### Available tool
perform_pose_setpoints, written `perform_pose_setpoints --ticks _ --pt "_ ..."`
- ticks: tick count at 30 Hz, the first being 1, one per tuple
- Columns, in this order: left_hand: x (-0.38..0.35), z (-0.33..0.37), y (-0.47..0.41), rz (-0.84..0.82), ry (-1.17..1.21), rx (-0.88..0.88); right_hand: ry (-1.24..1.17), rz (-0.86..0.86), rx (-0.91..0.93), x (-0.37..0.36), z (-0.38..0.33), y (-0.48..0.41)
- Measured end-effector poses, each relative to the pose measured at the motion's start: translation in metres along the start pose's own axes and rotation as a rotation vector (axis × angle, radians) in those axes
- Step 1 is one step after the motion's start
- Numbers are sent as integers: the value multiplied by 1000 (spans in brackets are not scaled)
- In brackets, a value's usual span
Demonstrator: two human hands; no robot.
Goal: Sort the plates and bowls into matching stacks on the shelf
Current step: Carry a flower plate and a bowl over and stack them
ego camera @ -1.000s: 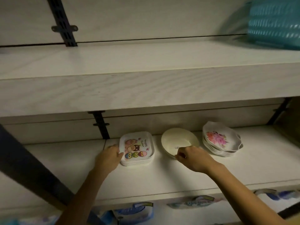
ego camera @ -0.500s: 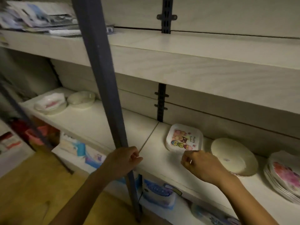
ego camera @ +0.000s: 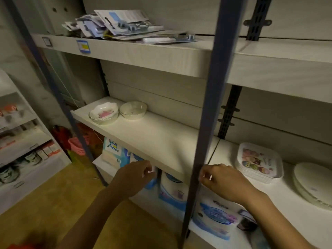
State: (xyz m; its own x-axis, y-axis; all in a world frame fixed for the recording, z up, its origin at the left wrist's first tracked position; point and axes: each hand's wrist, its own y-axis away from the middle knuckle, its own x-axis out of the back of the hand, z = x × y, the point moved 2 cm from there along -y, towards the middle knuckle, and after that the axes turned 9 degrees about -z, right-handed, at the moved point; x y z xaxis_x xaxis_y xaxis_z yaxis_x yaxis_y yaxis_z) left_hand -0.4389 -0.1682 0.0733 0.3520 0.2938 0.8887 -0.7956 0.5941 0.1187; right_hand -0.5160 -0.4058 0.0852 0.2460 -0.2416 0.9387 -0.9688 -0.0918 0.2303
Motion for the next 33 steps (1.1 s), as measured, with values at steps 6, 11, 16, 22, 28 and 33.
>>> perform_pose_setpoints --ticks 6,11,16,22,28,33 --pt "34 -76 12 30 -79 -15 -12 18 -59 -8 -70 -48" --pt "68 -135 22 56 -133 3 87 6 -85 -6 -114 -91" --pt "96 -185 19 72 -193 18 145 -6 -113 0 -149 -133" --pt "117 -234 -15 73 -154 32 172 -24 -121 4 -174 -191" --pt "145 -284 -68 78 -141 60 144 -7 -140 7 -181 -270" --pt "182 -337 -105 74 -171 84 106 -22 -185 10 -187 -345"
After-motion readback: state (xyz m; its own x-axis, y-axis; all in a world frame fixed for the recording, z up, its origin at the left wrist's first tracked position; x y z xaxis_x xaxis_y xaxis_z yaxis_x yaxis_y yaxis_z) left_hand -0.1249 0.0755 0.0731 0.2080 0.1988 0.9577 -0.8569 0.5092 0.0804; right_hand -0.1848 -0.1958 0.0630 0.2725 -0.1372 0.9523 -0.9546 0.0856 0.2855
